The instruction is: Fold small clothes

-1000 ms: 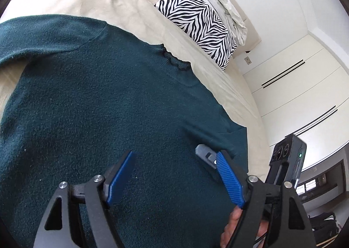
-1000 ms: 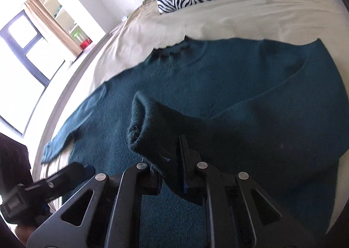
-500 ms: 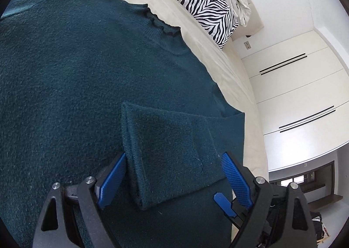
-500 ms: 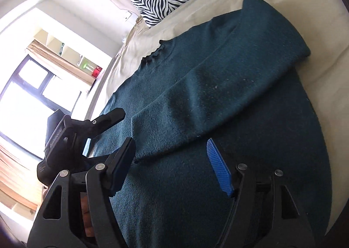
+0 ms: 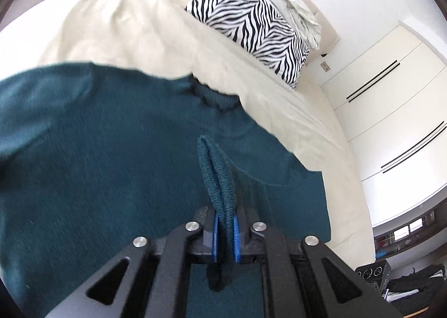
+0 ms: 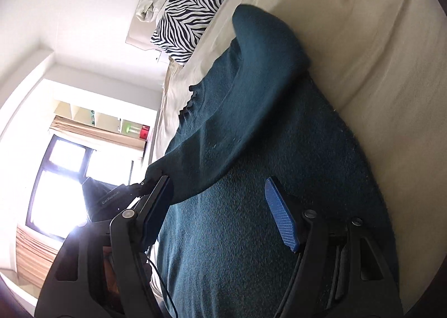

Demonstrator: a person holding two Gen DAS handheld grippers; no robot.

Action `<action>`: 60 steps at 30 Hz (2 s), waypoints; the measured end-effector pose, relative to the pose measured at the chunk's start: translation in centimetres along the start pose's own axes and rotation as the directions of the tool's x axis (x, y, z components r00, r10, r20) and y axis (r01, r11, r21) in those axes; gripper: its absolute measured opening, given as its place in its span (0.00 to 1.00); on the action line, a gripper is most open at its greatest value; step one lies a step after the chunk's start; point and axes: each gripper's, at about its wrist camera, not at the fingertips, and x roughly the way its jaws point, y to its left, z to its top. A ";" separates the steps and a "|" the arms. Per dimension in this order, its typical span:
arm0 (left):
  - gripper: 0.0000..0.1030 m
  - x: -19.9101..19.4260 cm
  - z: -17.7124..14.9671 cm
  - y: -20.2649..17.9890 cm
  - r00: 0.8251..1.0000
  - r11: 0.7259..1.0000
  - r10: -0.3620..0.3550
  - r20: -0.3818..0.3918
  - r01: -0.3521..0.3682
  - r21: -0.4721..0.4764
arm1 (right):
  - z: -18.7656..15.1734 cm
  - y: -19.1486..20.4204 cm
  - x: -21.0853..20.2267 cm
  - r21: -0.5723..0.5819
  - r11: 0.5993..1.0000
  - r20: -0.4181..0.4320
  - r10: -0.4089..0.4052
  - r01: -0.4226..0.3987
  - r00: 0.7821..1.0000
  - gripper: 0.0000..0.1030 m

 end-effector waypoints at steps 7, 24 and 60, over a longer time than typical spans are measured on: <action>0.08 -1.0 3.7 2.4 0.994 0.997 0.074 0.078 -0.076 0.023 | 3.4 0.7 0.7 0.085 0.995 0.023 0.048 -0.050 0.999 0.67; 0.09 2.9 2.5 6.8 0.992 0.991 0.129 0.000 -0.129 -0.036 | 8.3 -2.2 2.3 0.257 0.965 0.154 0.014 -0.054 0.988 0.63; 0.13 5.2 1.8 7.3 0.993 0.994 0.113 0.027 -0.113 -0.013 | 7.5 -4.1 0.6 0.301 0.952 0.173 0.004 -0.057 0.985 0.47</action>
